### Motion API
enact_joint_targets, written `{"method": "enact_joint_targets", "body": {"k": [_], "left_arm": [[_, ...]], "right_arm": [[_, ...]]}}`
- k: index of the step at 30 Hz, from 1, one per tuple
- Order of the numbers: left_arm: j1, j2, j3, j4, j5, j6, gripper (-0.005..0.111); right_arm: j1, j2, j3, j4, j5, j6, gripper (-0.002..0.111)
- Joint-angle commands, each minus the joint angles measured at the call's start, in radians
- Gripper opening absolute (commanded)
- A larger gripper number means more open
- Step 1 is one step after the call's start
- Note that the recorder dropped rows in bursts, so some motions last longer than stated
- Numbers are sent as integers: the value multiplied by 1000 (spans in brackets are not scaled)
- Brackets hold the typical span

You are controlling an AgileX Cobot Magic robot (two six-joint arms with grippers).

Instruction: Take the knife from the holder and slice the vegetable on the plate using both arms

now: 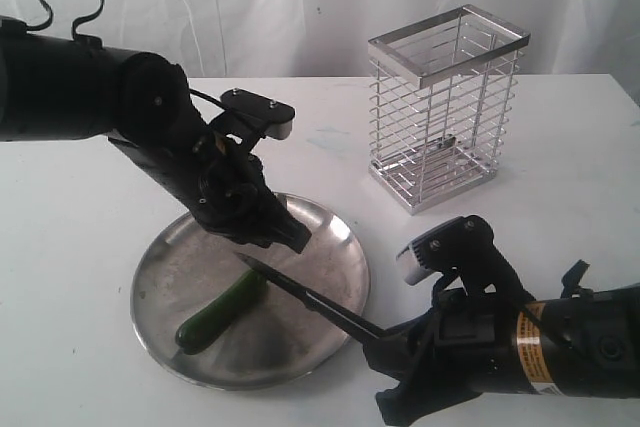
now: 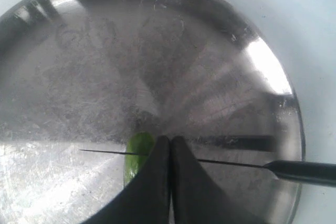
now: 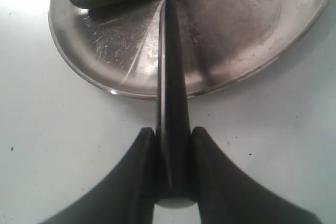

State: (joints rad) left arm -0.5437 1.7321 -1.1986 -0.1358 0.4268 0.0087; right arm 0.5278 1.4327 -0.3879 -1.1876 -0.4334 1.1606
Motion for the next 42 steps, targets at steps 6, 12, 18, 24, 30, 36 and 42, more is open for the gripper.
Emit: {"method": "enact_joint_targets", "body": {"k": [6, 12, 18, 24, 30, 36, 42], "left_arm": [[1, 5, 0, -20, 6, 23, 0], [1, 7, 0, -20, 2, 25, 0], [-15, 45, 0, -20, 2, 32, 0], [-20, 107, 0, -20, 15, 37, 0], [-20, 146, 0, -20, 25, 45, 0], [-17, 94, 0, -7, 19, 53, 0], [-17, 5, 0, 44, 30, 53, 0]], "right_arm": [[1, 2, 4, 7, 3, 2, 0], [1, 2, 4, 6, 1, 2, 0], [1, 2, 4, 6, 1, 2, 0], [1, 2, 4, 6, 5, 2, 0], [1, 2, 4, 6, 5, 2, 0], [1, 2, 4, 6, 5, 2, 0], [1, 2, 4, 6, 7, 2, 0]]}}
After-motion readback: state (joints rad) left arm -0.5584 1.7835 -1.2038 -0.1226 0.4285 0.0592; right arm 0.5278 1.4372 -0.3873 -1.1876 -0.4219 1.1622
